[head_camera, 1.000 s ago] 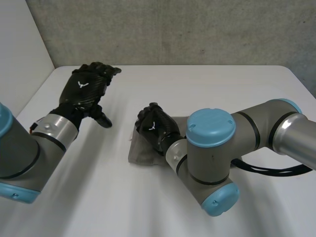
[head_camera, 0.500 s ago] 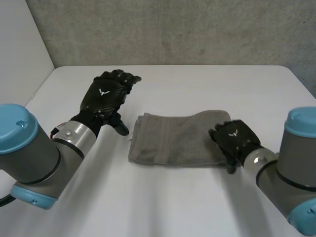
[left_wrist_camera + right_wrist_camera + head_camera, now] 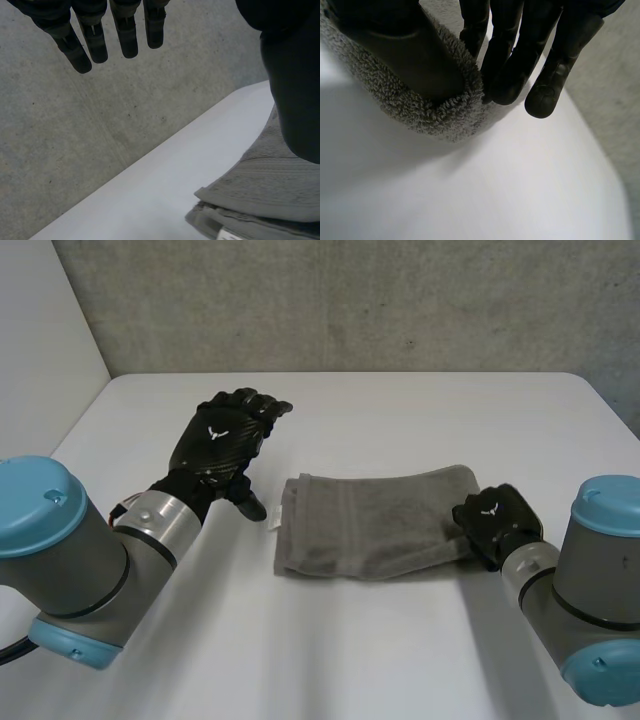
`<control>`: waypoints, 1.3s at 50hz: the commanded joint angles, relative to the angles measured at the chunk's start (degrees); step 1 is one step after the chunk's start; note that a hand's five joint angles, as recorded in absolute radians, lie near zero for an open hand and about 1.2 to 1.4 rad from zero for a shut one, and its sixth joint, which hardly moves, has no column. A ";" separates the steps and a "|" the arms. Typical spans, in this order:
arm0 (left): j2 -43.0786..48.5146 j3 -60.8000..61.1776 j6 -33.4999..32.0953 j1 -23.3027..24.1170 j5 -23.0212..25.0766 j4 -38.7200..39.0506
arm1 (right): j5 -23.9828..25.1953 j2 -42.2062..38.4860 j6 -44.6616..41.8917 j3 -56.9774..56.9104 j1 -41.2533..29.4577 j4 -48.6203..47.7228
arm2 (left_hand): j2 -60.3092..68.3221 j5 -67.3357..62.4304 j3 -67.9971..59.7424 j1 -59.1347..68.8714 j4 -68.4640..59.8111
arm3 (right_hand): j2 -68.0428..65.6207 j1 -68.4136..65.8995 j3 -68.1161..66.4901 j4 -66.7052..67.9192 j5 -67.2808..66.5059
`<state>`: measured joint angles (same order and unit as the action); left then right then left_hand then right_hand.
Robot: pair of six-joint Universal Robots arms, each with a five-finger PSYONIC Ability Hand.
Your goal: Fold the towel.
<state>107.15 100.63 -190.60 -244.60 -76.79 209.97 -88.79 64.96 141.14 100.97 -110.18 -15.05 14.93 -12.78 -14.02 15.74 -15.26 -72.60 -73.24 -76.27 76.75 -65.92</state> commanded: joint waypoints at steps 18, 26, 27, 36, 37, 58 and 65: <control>-2.92 -2.11 6.21 -1.67 -7.32 -0.17 | 15.93 -11.96 -18.28 -16.41 -27.02 -5.60 | -3.87 11.72 2.97 -4.69 4.20 | -7.40 -6.76 -3.73 3.25 -4.08; -2.30 -1.66 6.12 -1.06 -7.06 -0.08 | 3.29 -11.26 -14.25 -16.59 -26.41 -5.16 | -3.87 11.72 2.97 -4.69 4.20 | 51.37 52.01 55.04 -55.52 54.69; -2.30 -1.66 6.12 -1.05 -7.06 -0.08 | 3.27 -11.26 -14.23 -16.59 -26.41 -5.16 | -3.87 11.72 2.97 -4.69 4.20 | 51.42 52.05 55.08 -55.56 54.73; -1.34 -2.19 5.86 -0.70 -6.97 -0.08 | 2.65 -0.29 7.08 -11.76 -18.07 -4.64 | -3.37 11.22 2.46 -4.19 3.70 | 61.17 61.81 64.84 -65.32 64.49; -1.07 -2.45 5.94 -0.53 -6.97 -0.08 | 3.70 1.03 11.82 -11.24 -16.84 -4.37 | -3.37 11.22 2.46 -4.18 3.70 | 61.17 61.81 64.84 -65.32 64.49; 17.72 -14.66 7.00 10.01 -7.93 -7.63 | 12.32 -6.06 34.90 -17.38 -6.54 9.51 | -2.36 10.21 1.45 -3.18 2.69 | 62.60 63.24 66.27 -66.75 65.92; 22.75 -16.52 6.56 10.28 -9.96 -10.63 | 12.15 -10.73 34.64 -18.79 -6.63 9.78 | -2.36 10.21 1.45 -3.17 2.69 | 62.60 63.24 66.27 -66.75 65.92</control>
<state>126.10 85.48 -183.64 -234.49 -85.21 201.70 -76.38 57.83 176.32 83.19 -116.58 -5.32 14.94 -13.43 -14.03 15.74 -15.26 -14.48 -13.20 -14.29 14.73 -3.89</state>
